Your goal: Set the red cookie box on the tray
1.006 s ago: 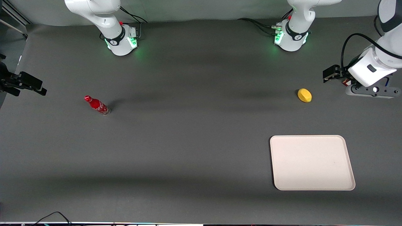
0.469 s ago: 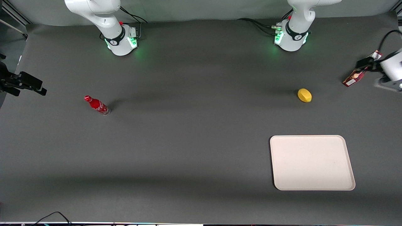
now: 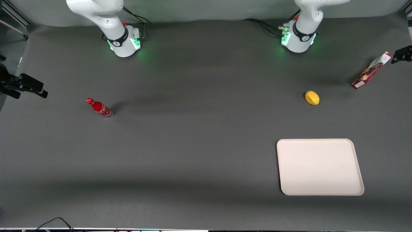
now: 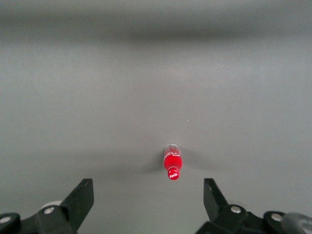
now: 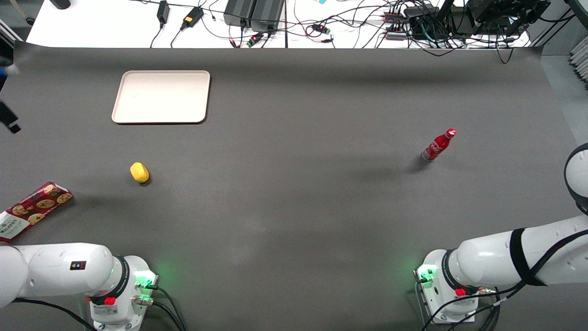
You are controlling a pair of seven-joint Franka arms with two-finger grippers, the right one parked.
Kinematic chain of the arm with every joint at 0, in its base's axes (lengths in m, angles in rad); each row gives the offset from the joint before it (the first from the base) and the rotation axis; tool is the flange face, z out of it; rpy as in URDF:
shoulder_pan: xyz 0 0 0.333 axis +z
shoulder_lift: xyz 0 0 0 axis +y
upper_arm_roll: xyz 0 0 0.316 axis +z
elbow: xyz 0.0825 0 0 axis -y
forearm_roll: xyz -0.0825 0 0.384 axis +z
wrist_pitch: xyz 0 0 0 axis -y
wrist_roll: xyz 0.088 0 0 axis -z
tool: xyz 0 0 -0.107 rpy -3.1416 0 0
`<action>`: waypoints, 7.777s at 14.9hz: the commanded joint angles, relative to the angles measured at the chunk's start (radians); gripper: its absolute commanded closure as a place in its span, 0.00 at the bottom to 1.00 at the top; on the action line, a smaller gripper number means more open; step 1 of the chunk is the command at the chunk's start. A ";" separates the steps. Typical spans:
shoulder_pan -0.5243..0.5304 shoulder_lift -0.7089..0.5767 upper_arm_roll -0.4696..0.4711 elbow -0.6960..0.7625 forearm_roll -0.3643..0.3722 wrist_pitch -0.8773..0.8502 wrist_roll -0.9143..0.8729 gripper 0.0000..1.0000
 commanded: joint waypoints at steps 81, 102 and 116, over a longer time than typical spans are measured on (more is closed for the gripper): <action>0.328 0.347 -0.697 0.329 -0.196 0.203 -0.354 1.00; 0.313 0.942 -0.701 0.693 0.020 0.453 -0.836 1.00; 0.325 1.003 -0.652 0.691 0.020 0.529 -0.784 0.48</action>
